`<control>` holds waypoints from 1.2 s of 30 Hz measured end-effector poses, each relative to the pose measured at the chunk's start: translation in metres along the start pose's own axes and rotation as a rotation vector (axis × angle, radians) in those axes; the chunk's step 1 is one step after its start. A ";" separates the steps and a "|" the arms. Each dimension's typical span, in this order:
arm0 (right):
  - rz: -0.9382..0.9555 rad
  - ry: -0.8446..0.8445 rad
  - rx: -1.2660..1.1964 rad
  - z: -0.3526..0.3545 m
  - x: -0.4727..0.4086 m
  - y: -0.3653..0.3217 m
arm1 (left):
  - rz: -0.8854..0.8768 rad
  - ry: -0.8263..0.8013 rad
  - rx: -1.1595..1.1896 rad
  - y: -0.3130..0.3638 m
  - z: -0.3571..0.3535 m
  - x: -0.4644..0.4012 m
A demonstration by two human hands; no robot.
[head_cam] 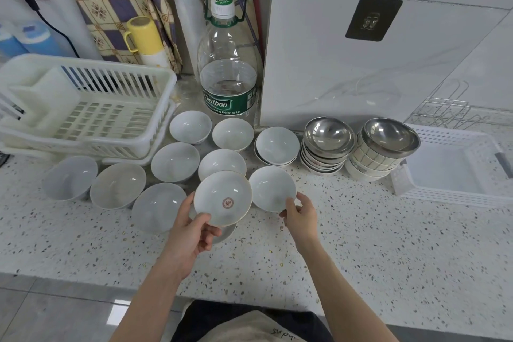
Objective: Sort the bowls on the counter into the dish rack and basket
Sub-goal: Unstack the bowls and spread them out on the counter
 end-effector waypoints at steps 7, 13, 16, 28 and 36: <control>-0.059 0.046 -0.036 0.012 0.027 0.013 | -0.041 -0.169 -0.163 0.003 -0.018 0.012; 0.094 -0.071 -0.043 0.021 0.067 0.022 | 0.003 -0.311 -0.274 -0.014 -0.037 0.020; 0.147 -0.072 0.048 0.022 0.078 0.027 | 0.008 -0.360 -0.305 -0.023 -0.043 0.023; 0.160 -0.008 0.370 0.024 0.072 0.039 | -0.105 -0.441 -0.508 -0.044 -0.055 0.027; 0.139 -0.059 0.449 0.021 0.064 0.042 | -0.224 -0.524 -0.563 -0.031 -0.058 0.030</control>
Point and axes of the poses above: each hand's wrist, its own x-axis away from the middle knuckle, its own z-axis out of the back of the hand, y = z × x, the point moved 4 cm from there along -x, towards the middle knuckle, and after that the axes turned 8 degrees about -z, right-handed, at the moved point
